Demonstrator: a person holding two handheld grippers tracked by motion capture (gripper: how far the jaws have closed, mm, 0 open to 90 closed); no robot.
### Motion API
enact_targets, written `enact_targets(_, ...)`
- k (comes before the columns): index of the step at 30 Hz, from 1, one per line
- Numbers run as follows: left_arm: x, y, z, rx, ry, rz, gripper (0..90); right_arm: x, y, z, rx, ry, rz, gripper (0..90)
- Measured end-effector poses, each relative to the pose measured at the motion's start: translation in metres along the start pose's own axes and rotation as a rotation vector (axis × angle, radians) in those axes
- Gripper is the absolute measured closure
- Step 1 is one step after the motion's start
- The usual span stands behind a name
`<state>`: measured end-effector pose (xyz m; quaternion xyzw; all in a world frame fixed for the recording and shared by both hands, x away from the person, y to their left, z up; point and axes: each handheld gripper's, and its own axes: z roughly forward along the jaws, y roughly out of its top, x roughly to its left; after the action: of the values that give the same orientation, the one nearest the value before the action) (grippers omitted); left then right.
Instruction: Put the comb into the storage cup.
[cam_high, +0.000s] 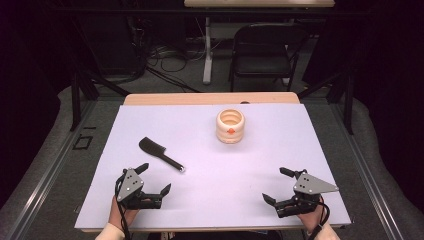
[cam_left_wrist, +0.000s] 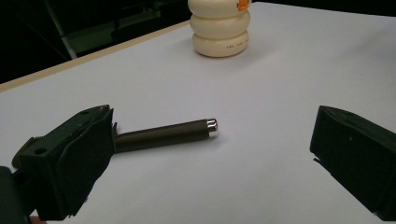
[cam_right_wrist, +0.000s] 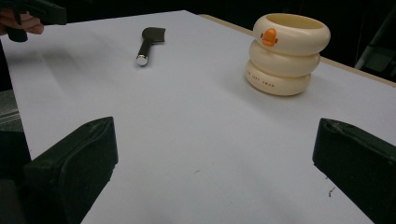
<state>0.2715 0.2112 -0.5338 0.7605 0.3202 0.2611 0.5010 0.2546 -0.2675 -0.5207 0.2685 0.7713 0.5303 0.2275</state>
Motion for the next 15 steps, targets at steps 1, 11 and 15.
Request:
enact_targets(1, 0.0, 0.0, 0.0, 0.0, 0.0, 0.0, 0.2, 0.0, 0.0, 0.0, 0.001, 0.0, 0.0, 0.0)
enact_targets(11, 0.002, 0.002, 0.008, -0.004, 0.005, 0.008, 0.1, 0.0, 0.0, 0.001, 0.008, 0.0, 0.001, 0.0)
enact_targets(15, 0.003, 0.004, 0.012, 0.003, 0.013, 0.012, 0.1, 0.0, 0.0, 0.001, 0.009, 0.001, 0.003, 0.0)
